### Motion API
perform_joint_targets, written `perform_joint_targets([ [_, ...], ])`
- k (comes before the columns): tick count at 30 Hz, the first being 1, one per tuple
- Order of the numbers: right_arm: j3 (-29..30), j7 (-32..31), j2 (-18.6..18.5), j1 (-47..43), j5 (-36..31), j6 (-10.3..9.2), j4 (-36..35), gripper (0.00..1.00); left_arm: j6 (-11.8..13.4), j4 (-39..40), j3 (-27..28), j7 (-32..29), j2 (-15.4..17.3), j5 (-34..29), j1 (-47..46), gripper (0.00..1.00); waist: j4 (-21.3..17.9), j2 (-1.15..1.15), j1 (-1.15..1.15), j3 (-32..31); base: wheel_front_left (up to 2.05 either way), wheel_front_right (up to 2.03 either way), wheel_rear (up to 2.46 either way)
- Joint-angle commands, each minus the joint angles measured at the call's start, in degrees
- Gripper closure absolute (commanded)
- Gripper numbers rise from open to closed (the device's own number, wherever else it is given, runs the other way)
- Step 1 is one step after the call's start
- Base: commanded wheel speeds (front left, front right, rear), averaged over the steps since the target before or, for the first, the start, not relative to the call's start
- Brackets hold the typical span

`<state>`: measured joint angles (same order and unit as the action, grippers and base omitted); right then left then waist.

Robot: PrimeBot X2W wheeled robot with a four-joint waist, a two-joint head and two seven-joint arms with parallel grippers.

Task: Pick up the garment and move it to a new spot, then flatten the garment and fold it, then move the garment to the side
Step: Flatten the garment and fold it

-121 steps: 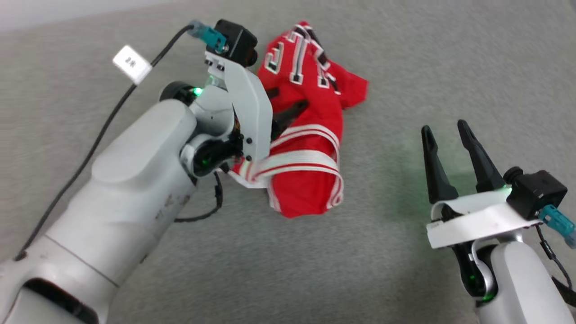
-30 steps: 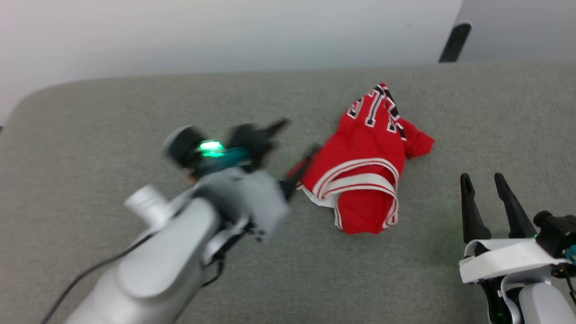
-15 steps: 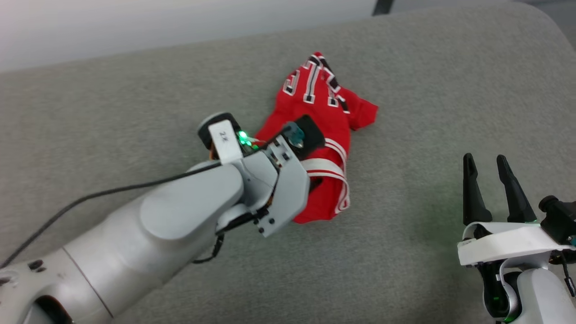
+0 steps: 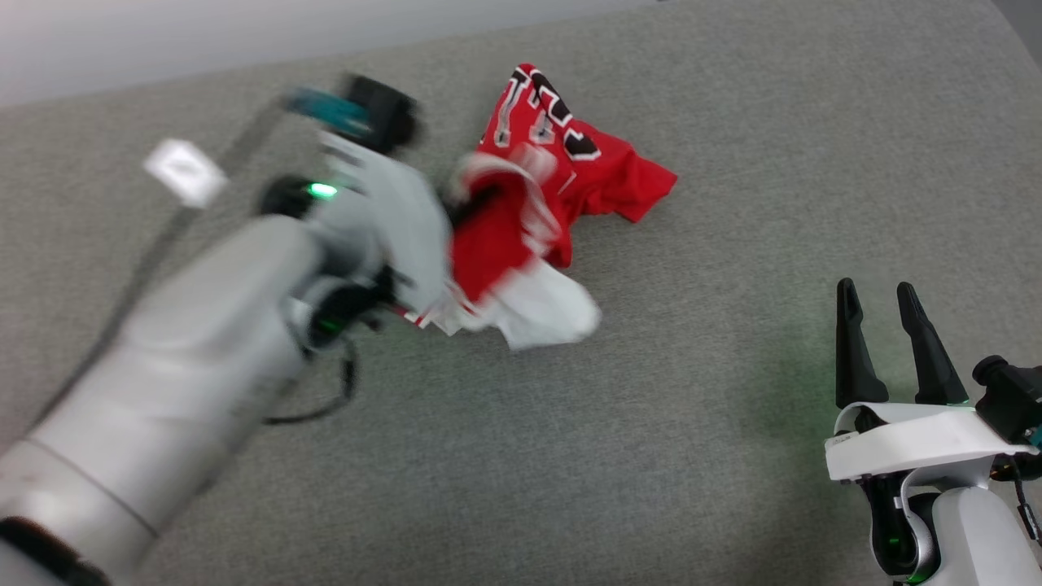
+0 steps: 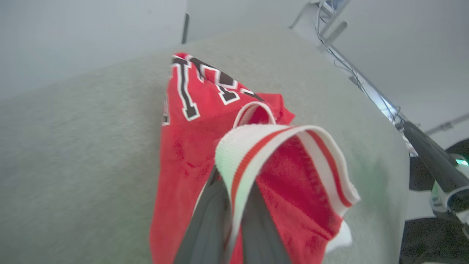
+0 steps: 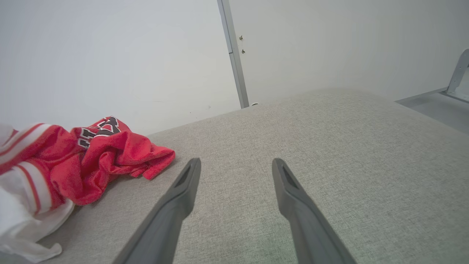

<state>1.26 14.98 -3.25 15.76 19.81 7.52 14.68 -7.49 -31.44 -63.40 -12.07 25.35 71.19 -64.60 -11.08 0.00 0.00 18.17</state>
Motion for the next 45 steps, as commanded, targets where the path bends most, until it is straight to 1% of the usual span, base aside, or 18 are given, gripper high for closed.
perform_joint_targets([
  [1,0.0,0.3,0.1,0.1,-0.3,-0.06,0.0,0.00,0.0,-1.5,1.9,1.2,1.4,1.8,0.5,1.00,1.1,0.00,0.00,-0.7,0.00,0.00,0.00],
  [3,0.3,0.3,0.1,-0.1,-0.5,-0.06,-0.1,0.00,0.4,-4.1,4.0,2.8,2.8,3.5,1.3,1.00,1.8,0.00,0.00,-0.8,0.00,0.00,0.00],
  [5,0.3,0.3,0.0,-0.4,-0.7,-0.06,-0.2,0.00,1.6,-7.1,5.9,4.2,3.3,5.5,2.4,1.00,2.4,0.00,0.00,-0.9,0.00,0.00,0.00],
  [7,0.0,0.3,0.0,-0.5,-0.9,-0.07,-0.1,0.00,2.2,-9.9,5.9,4.0,3.7,6.0,3.6,1.00,2.8,0.00,0.00,-0.9,0.00,0.00,0.00],
  [10,-0.3,0.3,0.0,0.0,-0.9,-0.06,0.0,0.00,3.0,-14.8,6.7,3.9,3.1,7.3,4.9,1.00,3.1,0.00,0.00,-0.7,0.00,0.00,0.00],
  [11,-0.4,0.3,0.0,0.3,-0.9,-0.06,-0.1,0.00,3.1,-16.2,6.6,4.2,2.9,7.3,5.2,0.96,3.1,0.00,0.00,-0.6,0.00,0.00,0.00],
  [12,-0.5,0.3,-0.1,0.5,-0.8,-0.07,-0.1,0.00,3.1,-17.5,6.3,4.3,2.8,6.9,5.4,0.78,3.1,0.00,0.00,-0.6,0.00,0.00,0.00],
  [13,-0.4,0.3,-0.2,0.6,-0.8,-0.07,-0.2,0.00,3.0,-18.9,6.3,4.7,2.6,6.9,5.4,0.54,3.1,0.00,0.00,-0.5,0.00,0.00,0.00],
  [14,-0.4,0.3,-0.3,0.6,-0.7,-0.06,-0.2,0.00,2.8,-19.8,6.4,5.2,2.6,6.7,5.1,0.08,3.1,0.00,0.00,-0.5,0.00,0.00,0.00],
  [15,-0.3,0.3,-0.4,0.5,-0.6,-0.06,-0.3,0.00,2.5,-20.6,6.4,5.8,2.6,6.3,4.5,0.00,3.2,0.00,0.00,-0.6,0.00,0.00,0.00],
  [20,0.7,0.3,-0.6,-0.8,-1.0,-0.06,-0.4,0.00,1.4,-20.8,1.7,8.6,4.6,-1.2,0.8,0.00,4.1,0.00,0.00,-1.1,0.00,0.00,0.00],
  [24,0.5,0.3,-0.4,-1.2,-1.0,-0.06,-0.3,0.00,0.9,-17.8,-0.2,9.3,6.6,-4.8,-2.4,0.00,4.7,0.00,0.00,-1.6,0.00,0.00,0.00],
  [26,0.5,0.3,-0.3,-1.2,-0.9,-0.06,-0.3,0.00,0.8,-14.8,-0.8,7.2,7.0,-4.6,-2.9,0.00,5.0,0.00,0.00,-1.8,0.00,0.00,0.00],
  [30,0.5,0.3,-0.2,-1.6,-0.9,-0.07,-0.4,0.00,0.7,-6.4,-3.6,-0.5,9.1,-5.4,-3.9,0.00,5.4,0.00,0.00,-1.9,0.00,0.00,0.00],
  [34,0.1,0.3,-0.1,-1.6,-0.8,-0.07,-0.3,0.00,3.5,3.6,-4.8,-5.7,11.0,-5.7,-5.0,0.00,5.5,0.00,0.00,-1.8,0.00,0.00,0.00],
  [38,-0.3,0.3,0.0,-1.4,-0.4,-0.07,-0.3,0.00,7.5,14.1,-4.1,-7.0,13.6,-6.5,-5.9,0.00,5.1,0.00,0.00,-1.5,0.00,0.00,0.00],
  [40,-0.4,0.3,0.1,-1.2,-0.3,-0.06,-0.2,0.00,9.5,18.7,-4.1,-8.7,14.4,-5.3,-5.2,0.00,4.9,0.00,0.00,-1.4,0.00,0.00,0.00],
  [45,-0.8,0.3,0.2,-0.8,0.0,-0.06,0.1,0.00,13.6,25.9,-6.6,-17.7,18.0,-3.7,-2.9,0.00,4.1,0.00,0.00,-1.2,0.00,0.00,0.00],
])
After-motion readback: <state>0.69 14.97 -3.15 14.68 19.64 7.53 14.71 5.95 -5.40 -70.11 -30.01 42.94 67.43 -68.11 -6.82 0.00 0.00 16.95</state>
